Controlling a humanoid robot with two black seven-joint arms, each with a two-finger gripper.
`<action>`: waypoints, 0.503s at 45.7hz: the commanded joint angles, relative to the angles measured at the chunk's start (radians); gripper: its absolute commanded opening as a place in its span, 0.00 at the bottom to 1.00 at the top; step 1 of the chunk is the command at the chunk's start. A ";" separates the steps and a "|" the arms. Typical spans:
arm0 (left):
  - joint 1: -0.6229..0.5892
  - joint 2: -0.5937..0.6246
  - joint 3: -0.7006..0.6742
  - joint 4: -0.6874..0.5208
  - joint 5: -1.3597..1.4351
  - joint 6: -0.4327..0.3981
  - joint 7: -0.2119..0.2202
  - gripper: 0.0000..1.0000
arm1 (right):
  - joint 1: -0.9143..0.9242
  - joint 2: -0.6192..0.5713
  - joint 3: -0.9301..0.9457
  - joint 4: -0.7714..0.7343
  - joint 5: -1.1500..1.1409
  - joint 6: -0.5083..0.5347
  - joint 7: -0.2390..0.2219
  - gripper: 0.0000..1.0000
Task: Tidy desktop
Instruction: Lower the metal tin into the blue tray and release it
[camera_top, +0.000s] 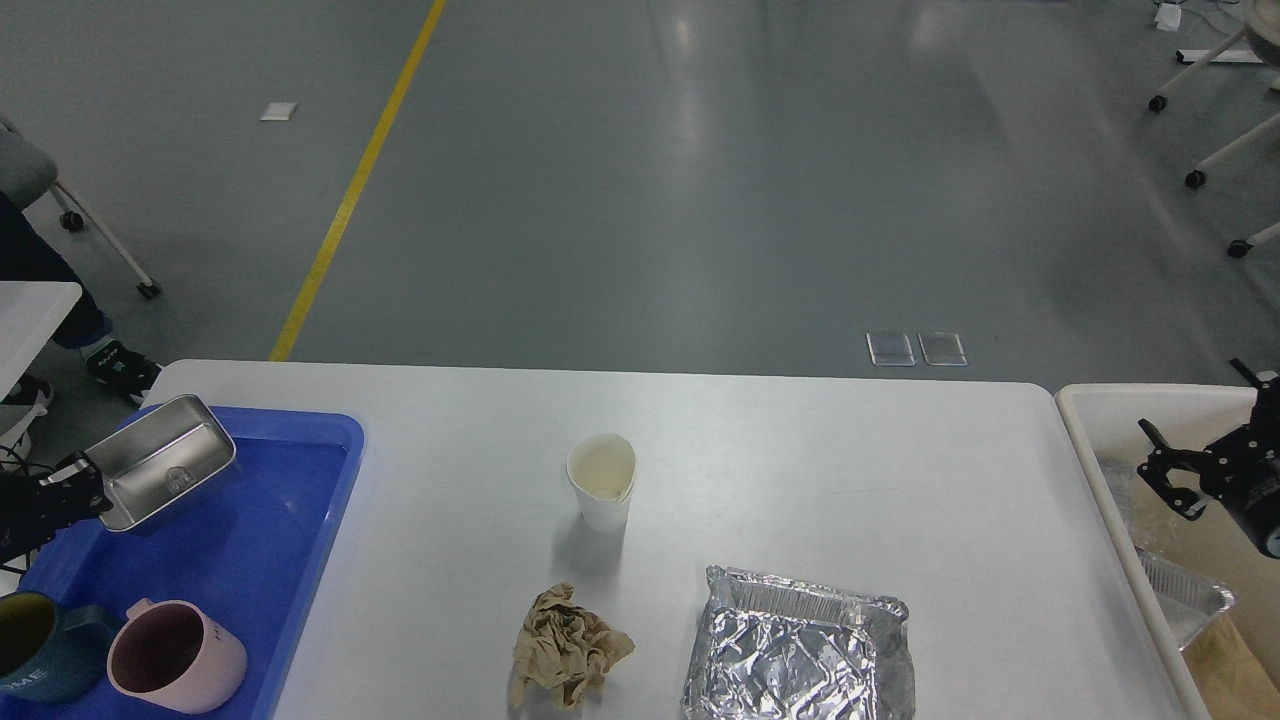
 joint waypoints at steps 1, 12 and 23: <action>0.000 -0.038 0.000 0.022 0.002 0.016 -0.005 0.00 | -0.002 0.000 0.000 0.000 0.000 0.001 0.000 1.00; 0.000 -0.092 0.002 0.055 0.025 0.035 -0.010 0.00 | -0.002 0.000 -0.001 0.000 0.000 -0.001 0.000 1.00; 0.008 -0.115 0.009 0.075 0.023 0.043 -0.008 0.00 | -0.004 0.000 -0.001 0.000 0.000 0.001 0.000 1.00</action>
